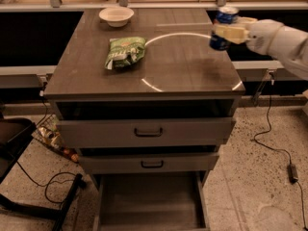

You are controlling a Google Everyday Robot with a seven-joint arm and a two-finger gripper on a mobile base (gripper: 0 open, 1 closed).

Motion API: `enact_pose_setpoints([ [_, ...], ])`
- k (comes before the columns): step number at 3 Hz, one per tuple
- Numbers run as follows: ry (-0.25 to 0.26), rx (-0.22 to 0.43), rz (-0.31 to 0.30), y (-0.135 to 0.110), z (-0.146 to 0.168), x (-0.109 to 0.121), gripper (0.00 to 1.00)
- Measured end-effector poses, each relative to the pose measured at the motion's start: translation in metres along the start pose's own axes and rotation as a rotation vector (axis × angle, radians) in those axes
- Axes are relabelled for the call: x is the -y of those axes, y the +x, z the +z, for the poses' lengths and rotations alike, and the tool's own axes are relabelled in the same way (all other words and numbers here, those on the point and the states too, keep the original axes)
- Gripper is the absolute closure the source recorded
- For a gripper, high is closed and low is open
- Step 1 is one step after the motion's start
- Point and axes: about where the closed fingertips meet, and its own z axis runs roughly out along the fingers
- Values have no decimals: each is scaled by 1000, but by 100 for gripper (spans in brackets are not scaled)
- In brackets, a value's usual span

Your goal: Place pepsi can into bottom drawer

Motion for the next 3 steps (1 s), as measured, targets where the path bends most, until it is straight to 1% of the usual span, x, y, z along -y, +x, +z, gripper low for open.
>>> enact_pose_setpoints([
  [1,-65,-5,-25,-7,-59,-13,100],
  [2,-92,-27,-55,1,-118,-29,100],
  [3,-125,-55,-82,22,-167,-38,100],
])
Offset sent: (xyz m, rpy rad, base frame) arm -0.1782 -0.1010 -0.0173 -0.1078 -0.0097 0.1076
